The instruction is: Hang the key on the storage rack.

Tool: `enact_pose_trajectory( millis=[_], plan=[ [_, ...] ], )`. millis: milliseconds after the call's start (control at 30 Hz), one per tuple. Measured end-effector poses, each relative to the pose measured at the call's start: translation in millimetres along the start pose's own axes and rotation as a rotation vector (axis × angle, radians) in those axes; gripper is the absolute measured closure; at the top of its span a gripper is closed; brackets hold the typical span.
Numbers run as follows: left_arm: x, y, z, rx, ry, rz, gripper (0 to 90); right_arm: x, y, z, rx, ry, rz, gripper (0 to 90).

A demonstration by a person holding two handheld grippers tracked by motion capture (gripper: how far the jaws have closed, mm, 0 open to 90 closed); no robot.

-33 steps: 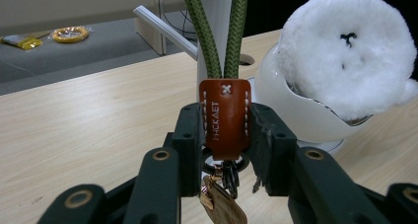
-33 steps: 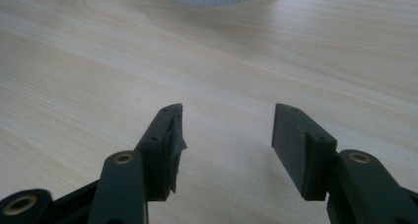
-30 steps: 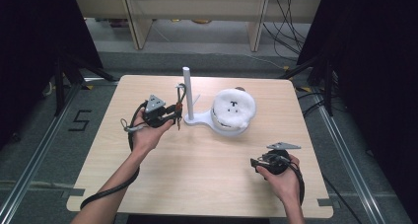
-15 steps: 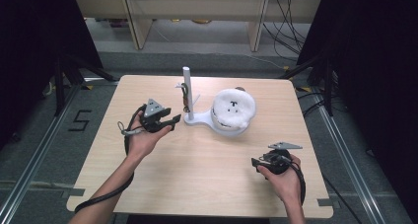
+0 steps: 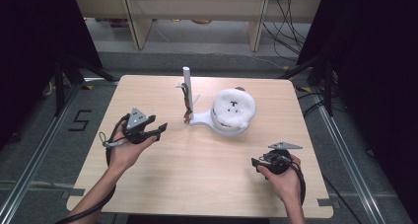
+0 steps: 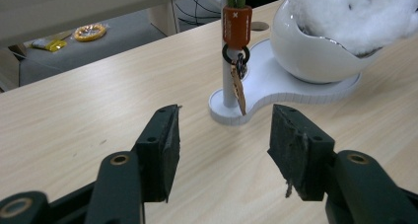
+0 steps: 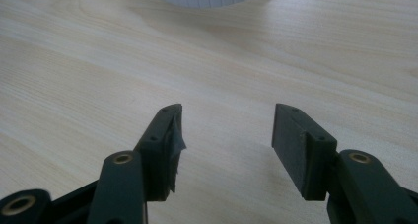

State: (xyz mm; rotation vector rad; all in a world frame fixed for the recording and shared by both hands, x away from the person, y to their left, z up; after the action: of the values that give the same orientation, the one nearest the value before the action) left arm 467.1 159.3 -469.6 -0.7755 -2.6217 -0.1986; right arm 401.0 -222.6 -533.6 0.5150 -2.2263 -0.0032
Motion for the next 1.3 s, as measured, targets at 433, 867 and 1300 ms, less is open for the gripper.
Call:
enact_pose_trajectory(
  millis=[433, 867, 1300],
  plan=[
    [35.2, 6.3, 45.1, 0.027, -0.018, -0.026, 42.0, -2.3, 0.2, 0.8, -0.001, -0.003, -0.007, 46.2],
    [52.3, 9.9, 84.5, 0.065, -0.049, -0.035, 40.7, -3.1, -1.7, 2.4, -0.009, -0.008, 0.009, 45.8],
    [53.6, 13.2, 109.6, 0.085, -0.07, -0.095, 37.5, -7.0, -4.8, 5.4, -0.005, -0.01, 0.008, 45.0]
  ],
)
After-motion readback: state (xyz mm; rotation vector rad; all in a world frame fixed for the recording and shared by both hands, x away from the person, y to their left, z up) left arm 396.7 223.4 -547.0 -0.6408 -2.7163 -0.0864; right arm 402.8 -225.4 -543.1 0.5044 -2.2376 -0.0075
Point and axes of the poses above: each handheld gripper's, and its own axes: x roughly backward along the jaws, z roughly out of its underside, y roughly to its left, the point moved 7 cm from there along -x, roughly forward along the jaws
